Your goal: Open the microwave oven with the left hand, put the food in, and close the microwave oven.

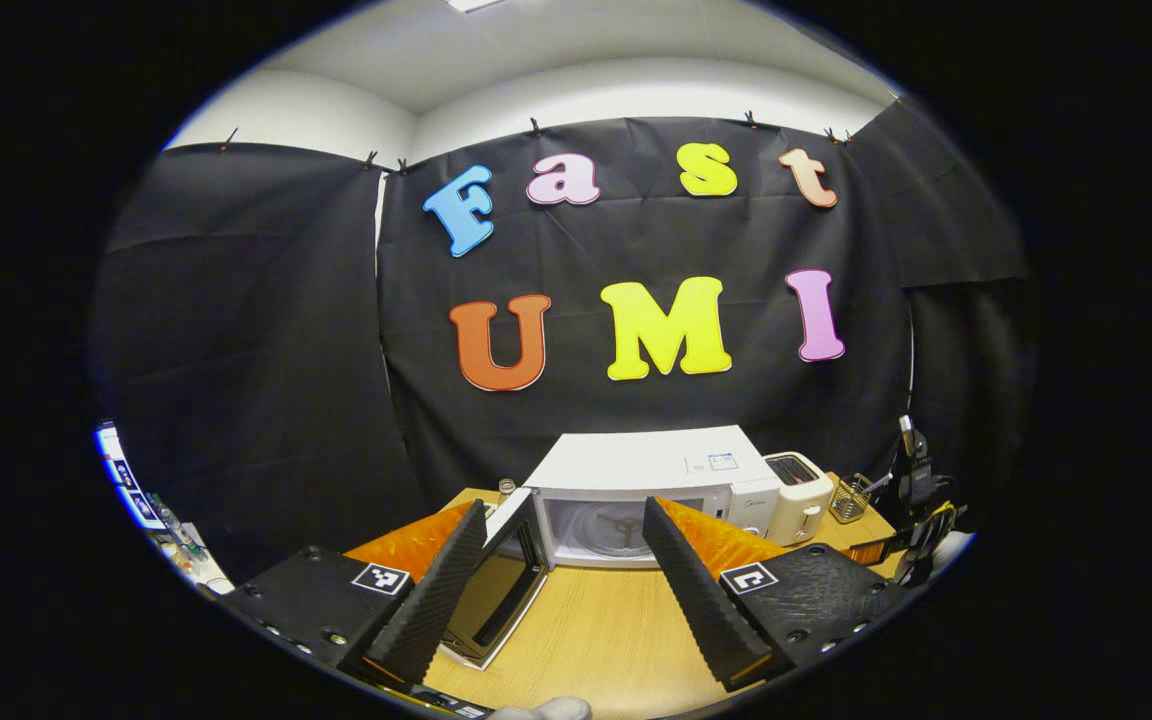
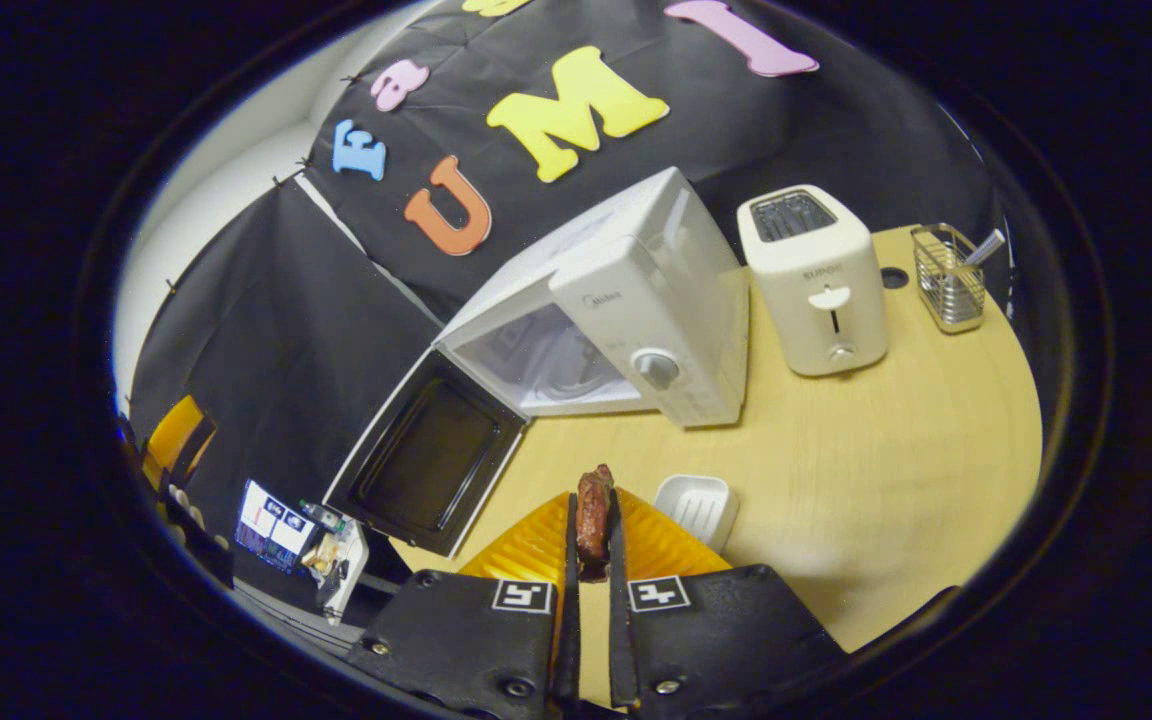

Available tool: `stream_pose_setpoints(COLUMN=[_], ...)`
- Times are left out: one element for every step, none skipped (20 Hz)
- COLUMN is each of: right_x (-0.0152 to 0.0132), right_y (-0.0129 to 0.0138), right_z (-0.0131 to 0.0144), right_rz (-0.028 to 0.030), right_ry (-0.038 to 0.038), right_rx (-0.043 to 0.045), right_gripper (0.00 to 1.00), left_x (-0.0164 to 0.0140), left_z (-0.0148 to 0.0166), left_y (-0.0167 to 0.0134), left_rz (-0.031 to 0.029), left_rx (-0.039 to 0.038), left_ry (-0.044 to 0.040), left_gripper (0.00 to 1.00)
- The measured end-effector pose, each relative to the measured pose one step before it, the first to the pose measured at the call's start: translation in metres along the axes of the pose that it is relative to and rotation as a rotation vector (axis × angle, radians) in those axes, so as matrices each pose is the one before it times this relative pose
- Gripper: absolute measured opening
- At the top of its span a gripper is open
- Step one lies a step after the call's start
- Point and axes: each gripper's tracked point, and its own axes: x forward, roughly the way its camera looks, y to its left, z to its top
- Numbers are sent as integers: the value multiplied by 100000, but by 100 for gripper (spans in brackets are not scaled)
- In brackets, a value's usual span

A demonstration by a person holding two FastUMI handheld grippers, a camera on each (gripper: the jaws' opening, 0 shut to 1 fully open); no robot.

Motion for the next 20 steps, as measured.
stream_pose_setpoints(right_x=[533,788,839,985,1087,1234,1156,1163,1098,1101,1084,1214,1065,1185,1250,1231,959,1013,939,917], right_y=[1355,1194,1143,945,1147,1009,844,699,583,498,442,329,313,407,139,111,170,0,177,-60], right_z=[741,663,247,271,8,65,-279,-232,-177,-213,-212,-303,-784,-701,-868,-962,-711,-671,-623,-657], right_rz=[378,178,-497,-706,-217,-183,-650,-928,-1078,-1323,-1201,-1504,-906,-461,-937,-728,-416,-1045,-815,-738], right_ry=[-3031,-3135,-1871,-2666,-2823,-2986,-2329,-2947,-3552,-3518,-4050,-3777,-2837,-2456,-1890,-1778,-1955,-2951,-2710,-1005], right_rx=[-233,-36,140,941,1274,2209,2908,3983,4751,4492,3579,3119,3465,4162,4695,4783,4570,3595,1915,582], right_gripper=[14,14,14,14,14,14,14,14,14,14,14,14,14,14,14,14,14,14,14,14], left_x=[116,79,106,-30,77,-191,-243,-217,-188,-172,-191,-257,-60,-176,-115,-90,-11,-147,-47,47], left_z=[-255,-130,-288,-197,-298,-277,-284,-297,-467,-325,-335,-244,-274,-274,-433,-395,-405,-439,-347,-686], left_y=[213,666,403,476,411,732,528,464,639,522,561,600,445,562,520,499,494,524,597,373], left_rz=[-1197,-859,-1212,-2052,-1732,-1571,-1742,-1819,-1408,-1562,-1307,-1442,-1038,-883,-781,-355,-351,-2,196,-517], left_rx=[-65,339,164,-56,106,293,305,139,165,340,200,54,-89,-179,-142,-12,73,157,151,-445], left_ry=[63,399,710,561,753,721,551,1301,1087,967,1068,830,395,841,183,286,616,701,-138,1402], left_gripper=[97,97,97,97,97,97,97,97,97,97,97,89,97,97,97,97,97,97,97,97])
